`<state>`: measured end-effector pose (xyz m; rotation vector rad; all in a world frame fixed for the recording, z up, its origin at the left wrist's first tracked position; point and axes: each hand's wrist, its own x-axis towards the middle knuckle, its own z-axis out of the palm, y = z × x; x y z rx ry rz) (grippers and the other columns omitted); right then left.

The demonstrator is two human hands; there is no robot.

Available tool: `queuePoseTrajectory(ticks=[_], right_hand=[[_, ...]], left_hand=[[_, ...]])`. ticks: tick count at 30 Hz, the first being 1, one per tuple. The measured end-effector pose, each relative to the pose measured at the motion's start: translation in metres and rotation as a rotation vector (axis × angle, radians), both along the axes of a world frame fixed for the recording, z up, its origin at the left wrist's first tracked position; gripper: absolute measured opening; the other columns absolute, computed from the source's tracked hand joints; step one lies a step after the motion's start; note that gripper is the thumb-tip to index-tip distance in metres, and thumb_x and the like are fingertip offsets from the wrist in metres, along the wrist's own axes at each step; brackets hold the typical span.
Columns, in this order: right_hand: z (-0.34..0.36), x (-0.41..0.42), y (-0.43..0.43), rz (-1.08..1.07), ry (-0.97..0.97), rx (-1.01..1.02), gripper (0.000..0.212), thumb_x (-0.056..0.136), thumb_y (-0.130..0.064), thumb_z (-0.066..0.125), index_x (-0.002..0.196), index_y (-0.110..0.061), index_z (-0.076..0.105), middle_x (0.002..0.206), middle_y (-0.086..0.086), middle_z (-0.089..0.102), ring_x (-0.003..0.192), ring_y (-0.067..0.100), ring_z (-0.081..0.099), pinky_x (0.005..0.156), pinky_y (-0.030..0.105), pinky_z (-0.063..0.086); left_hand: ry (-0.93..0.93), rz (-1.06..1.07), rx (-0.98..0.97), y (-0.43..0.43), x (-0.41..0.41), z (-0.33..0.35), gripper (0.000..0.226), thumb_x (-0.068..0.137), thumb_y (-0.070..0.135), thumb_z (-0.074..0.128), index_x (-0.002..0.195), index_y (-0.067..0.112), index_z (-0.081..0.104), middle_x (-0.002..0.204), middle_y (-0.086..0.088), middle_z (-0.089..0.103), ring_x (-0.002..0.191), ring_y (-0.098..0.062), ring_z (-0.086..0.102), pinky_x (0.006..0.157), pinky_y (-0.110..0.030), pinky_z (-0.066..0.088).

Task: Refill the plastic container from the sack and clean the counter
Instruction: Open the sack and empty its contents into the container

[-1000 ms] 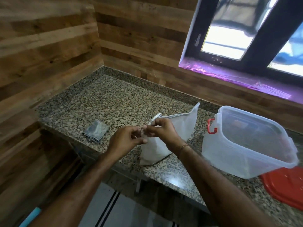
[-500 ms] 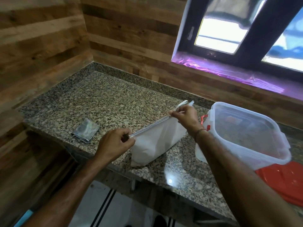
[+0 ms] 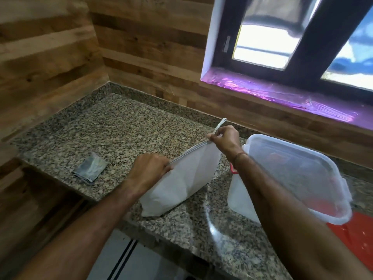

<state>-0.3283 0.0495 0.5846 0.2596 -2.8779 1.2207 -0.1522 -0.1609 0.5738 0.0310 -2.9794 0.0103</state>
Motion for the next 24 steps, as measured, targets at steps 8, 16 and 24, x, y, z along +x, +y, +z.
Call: queuePoseTrajectory(ticks=[8,16,24], right_hand=[[0.000,-0.068,0.029,-0.156,-0.137,-0.041,0.028,0.081,-0.032,0.084,0.068,-0.013,0.068,0.084,0.011,0.077,0.081,0.028,0.075,0.080,0.042,0.063],[0.001,-0.076,0.033,-0.012,-0.451,-0.272,0.030,0.095,-0.031,0.071,0.077,-0.015,0.053,0.064,0.004,0.048,0.043,0.016,0.051,0.051,0.030,0.054],[0.001,-0.071,0.023,0.184,-0.899,-0.279,0.031,0.101,-0.043,0.059,0.094,-0.013,0.053,0.053,0.006,0.058,0.039,0.013,0.060,0.042,0.019,0.052]], left_hand=[[0.060,0.067,-0.010,0.002,0.011,-0.009,0.034,0.095,0.053,0.064,0.074,0.026,0.061,0.068,0.004,0.068,0.058,-0.015,0.053,0.056,-0.027,0.030],[0.036,0.217,0.251,-0.017,0.031,-0.007,0.028,0.087,0.054,0.074,0.099,0.029,0.079,0.089,0.010,0.074,0.082,-0.016,0.069,0.068,-0.031,0.054],[-0.050,0.412,0.896,-0.050,0.090,-0.025,0.044,0.088,0.060,0.071,0.109,0.023,0.080,0.101,0.005,0.079,0.075,0.001,0.068,0.067,-0.024,0.050]])
